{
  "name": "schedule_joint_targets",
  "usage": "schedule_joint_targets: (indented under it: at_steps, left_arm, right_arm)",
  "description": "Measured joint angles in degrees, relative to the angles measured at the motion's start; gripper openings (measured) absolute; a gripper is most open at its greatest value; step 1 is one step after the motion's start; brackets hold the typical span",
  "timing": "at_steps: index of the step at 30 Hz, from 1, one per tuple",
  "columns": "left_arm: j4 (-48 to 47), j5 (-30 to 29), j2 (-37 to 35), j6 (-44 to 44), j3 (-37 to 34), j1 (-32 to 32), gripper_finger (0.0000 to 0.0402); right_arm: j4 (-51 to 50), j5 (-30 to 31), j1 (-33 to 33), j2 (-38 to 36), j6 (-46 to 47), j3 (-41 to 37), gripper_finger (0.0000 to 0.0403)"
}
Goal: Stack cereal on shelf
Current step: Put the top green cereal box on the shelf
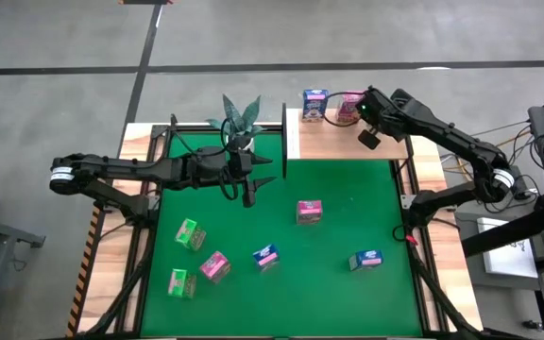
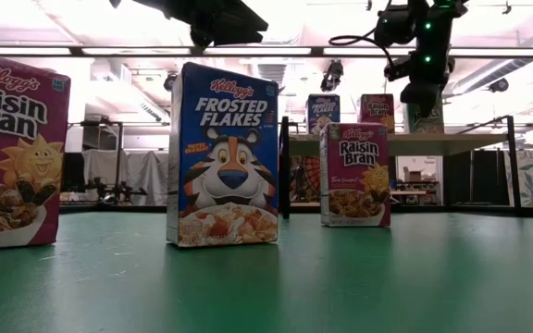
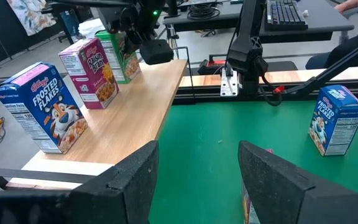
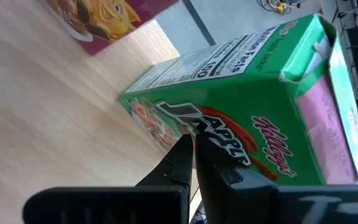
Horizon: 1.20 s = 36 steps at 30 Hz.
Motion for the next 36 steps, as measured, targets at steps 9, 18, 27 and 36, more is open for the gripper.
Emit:
schedule_joint_targets:
  at_steps: [9, 18, 27, 36]
  left_arm:
    - [-0.1, 0.0, 0.0, 0.0, 0.0, 0.0, 0.0204]
    - [-0.1, 0.0, 0.0, 0.0, 0.0, 0.0, 0.0204]
    - [0.1, 0.0, 0.0, 0.0, 0.0, 0.0, 0.0204]
    - [0.1, 0.0, 0.0, 0.0, 0.0, 0.0, 0.0204]
  right_arm:
    - [0.9, 0.6, -0.1, 0.2, -1.3, 0.0, 0.0009]
    - [0.8, 2.1, -0.8, 0.2, -2.9, 0.0, 0.0009]
    - [1.4, 1.5, -1.2, 0.2, -2.8, 0.0, 0.0009]
    - [2.7, 1.5, -1.5, 0.2, -3.7, 0.0, 0.0009]
